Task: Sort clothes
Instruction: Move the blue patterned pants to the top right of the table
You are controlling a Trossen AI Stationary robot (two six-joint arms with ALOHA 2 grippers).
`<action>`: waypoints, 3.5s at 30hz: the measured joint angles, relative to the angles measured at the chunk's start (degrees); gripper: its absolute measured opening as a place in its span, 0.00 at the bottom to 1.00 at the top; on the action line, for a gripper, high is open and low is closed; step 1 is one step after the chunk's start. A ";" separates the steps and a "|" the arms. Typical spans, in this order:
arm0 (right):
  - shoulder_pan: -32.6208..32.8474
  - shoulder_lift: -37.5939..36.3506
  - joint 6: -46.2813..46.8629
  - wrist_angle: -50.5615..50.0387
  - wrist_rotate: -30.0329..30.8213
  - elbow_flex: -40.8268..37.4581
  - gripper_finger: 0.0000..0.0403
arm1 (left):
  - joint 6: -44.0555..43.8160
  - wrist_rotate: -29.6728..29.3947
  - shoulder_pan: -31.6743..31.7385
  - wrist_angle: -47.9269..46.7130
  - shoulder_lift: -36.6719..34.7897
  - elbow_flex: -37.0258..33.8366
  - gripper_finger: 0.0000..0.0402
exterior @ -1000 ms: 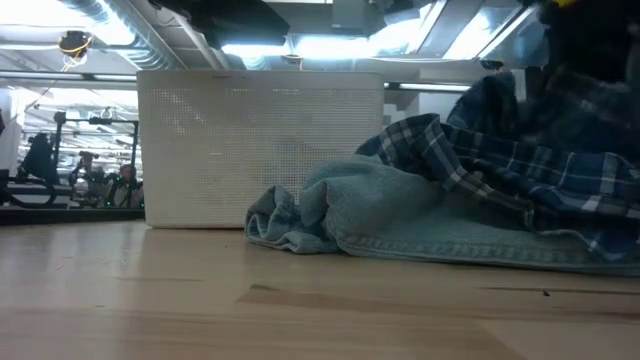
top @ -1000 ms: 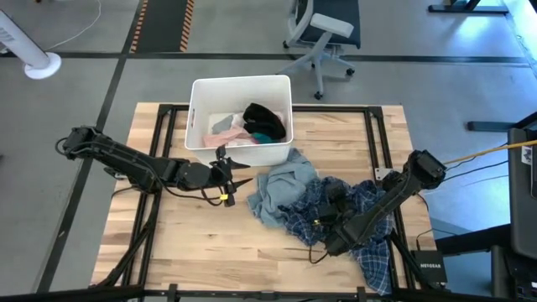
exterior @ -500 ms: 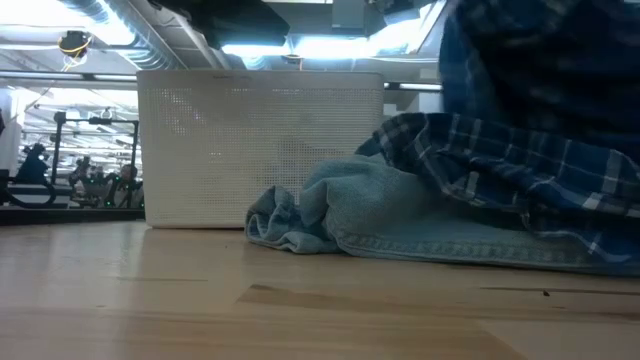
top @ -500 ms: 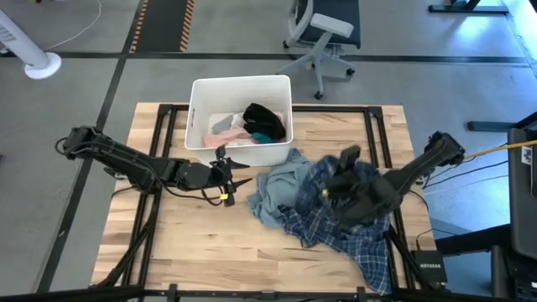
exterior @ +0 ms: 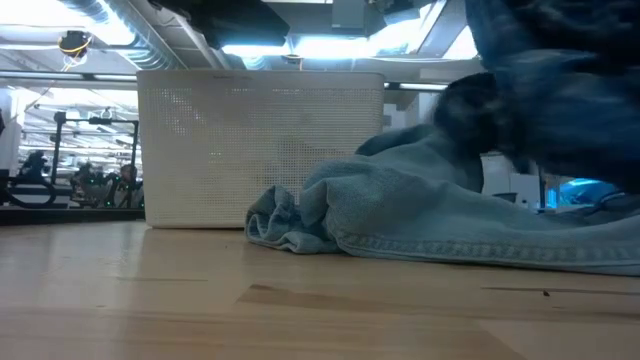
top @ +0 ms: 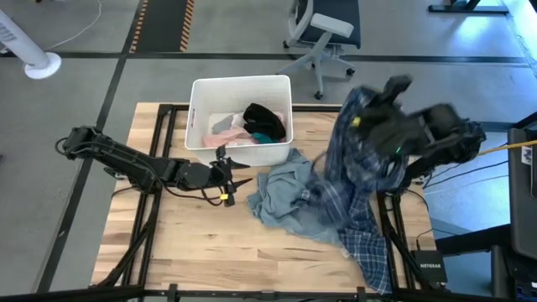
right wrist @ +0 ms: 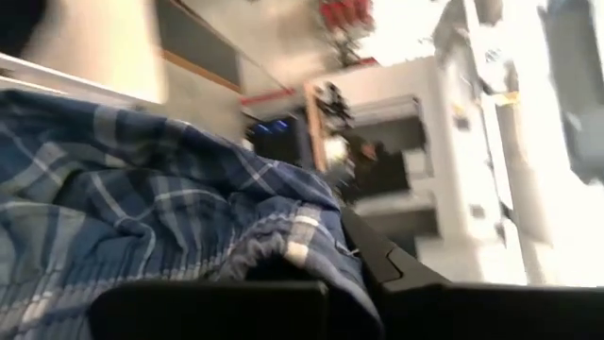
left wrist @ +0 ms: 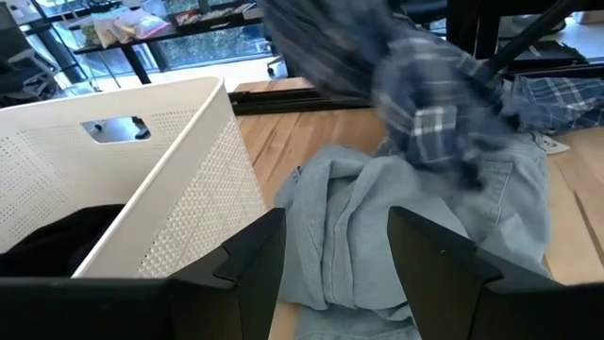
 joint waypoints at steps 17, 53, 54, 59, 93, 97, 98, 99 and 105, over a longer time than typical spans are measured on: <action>-22.52 0.04 -11.77 6.33 -10.73 -0.65 0.03 | 0.04 0.02 0.00 0.03 0.00 0.00 0.45; -25.84 -11.34 0.18 18.43 -39.91 -41.59 0.55 | -3.30 0.02 0.02 -4.46 0.07 0.00 0.45; -25.84 -11.40 0.59 17.29 -42.03 -39.46 0.57 | -3.18 0.02 0.02 -4.48 0.09 0.00 0.45; -25.83 -11.36 2.76 10.79 -48.88 -31.78 0.61 | -3.66 0.02 0.02 -4.64 0.09 0.00 0.45; 6.18 -2.40 37.09 17.61 -80.57 -53.46 0.62 | -4.74 0.04 0.02 -4.55 0.09 0.00 0.45; 11.93 2.29 41.65 19.87 -83.44 -53.68 0.62 | -4.73 0.04 0.01 -4.62 0.08 0.00 0.45; 13.18 3.44 42.61 20.50 -83.43 -53.70 0.62 | -4.72 0.03 0.01 -4.62 0.09 0.00 0.45; 14.24 4.50 43.52 21.42 -83.40 -53.69 0.62 | -4.72 0.04 0.01 -4.60 0.09 0.00 0.45; 18.54 12.34 47.19 23.80 -82.23 -53.67 0.62 | -5.33 0.04 0.02 -4.66 0.07 0.00 0.45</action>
